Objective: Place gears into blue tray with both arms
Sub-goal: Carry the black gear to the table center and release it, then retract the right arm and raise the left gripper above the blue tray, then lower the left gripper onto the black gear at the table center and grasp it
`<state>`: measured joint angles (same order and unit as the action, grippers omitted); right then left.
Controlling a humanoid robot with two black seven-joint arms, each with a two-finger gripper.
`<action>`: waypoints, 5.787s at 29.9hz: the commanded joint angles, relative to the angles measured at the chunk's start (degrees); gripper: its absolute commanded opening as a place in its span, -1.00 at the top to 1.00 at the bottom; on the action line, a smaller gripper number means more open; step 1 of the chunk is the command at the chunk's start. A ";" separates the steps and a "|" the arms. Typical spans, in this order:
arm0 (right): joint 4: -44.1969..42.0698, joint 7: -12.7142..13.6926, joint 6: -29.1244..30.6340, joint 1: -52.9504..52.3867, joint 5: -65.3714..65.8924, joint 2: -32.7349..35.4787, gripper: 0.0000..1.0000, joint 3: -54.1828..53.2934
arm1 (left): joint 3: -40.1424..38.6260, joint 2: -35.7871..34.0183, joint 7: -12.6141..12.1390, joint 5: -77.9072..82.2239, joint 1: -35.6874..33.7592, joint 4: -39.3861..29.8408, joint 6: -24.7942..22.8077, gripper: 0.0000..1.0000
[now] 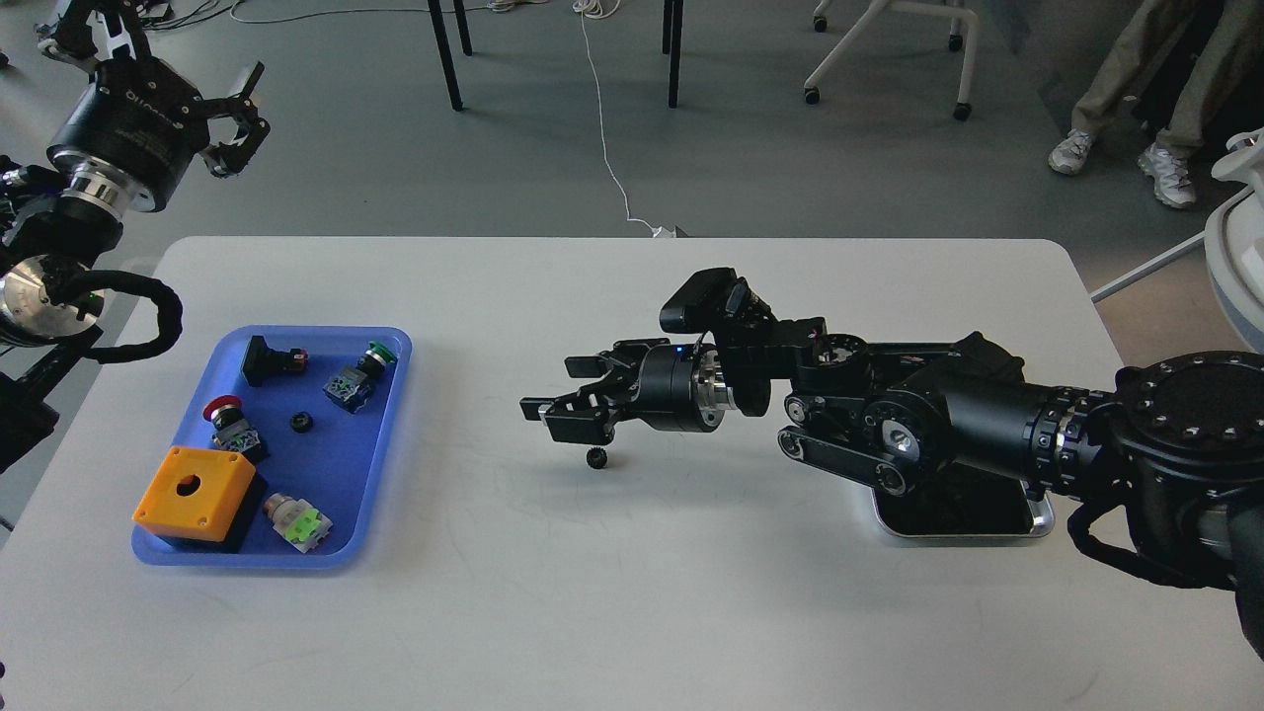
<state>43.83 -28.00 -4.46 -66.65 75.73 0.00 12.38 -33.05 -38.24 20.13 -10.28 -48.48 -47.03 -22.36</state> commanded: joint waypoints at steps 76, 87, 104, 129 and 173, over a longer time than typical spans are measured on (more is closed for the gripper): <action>-5.07 0.00 22.73 12.95 -72.04 31.91 -0.96 -36.89 | 0.88 5.81 -2.12 50.16 -0.47 -21.88 6.19 -0.96; -5.33 0.00 26.34 14.80 -75.47 32.35 -0.97 -39.62 | 1.24 9.15 -1.77 69.52 -0.47 -21.96 6.01 -0.96; -5.25 0.00 32.46 25.16 -84.08 31.56 -0.98 -41.82 | 16.25 20.14 -1.77 118.36 -0.82 -21.70 9.17 -0.94; -5.07 0.00 32.46 27.10 -84.25 31.38 -0.98 -42.00 | 24.53 21.10 -1.59 133.94 -0.03 -13.26 12.52 -0.23; -5.07 0.00 32.46 27.01 -84.17 31.38 -0.98 -41.91 | 24.00 18.38 -1.59 135.28 2.69 -11.42 12.60 0.76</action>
<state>38.80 -28.00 28.00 -39.64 -8.44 31.36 -29.53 -8.77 -19.77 18.53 125.00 -45.79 -58.45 -9.82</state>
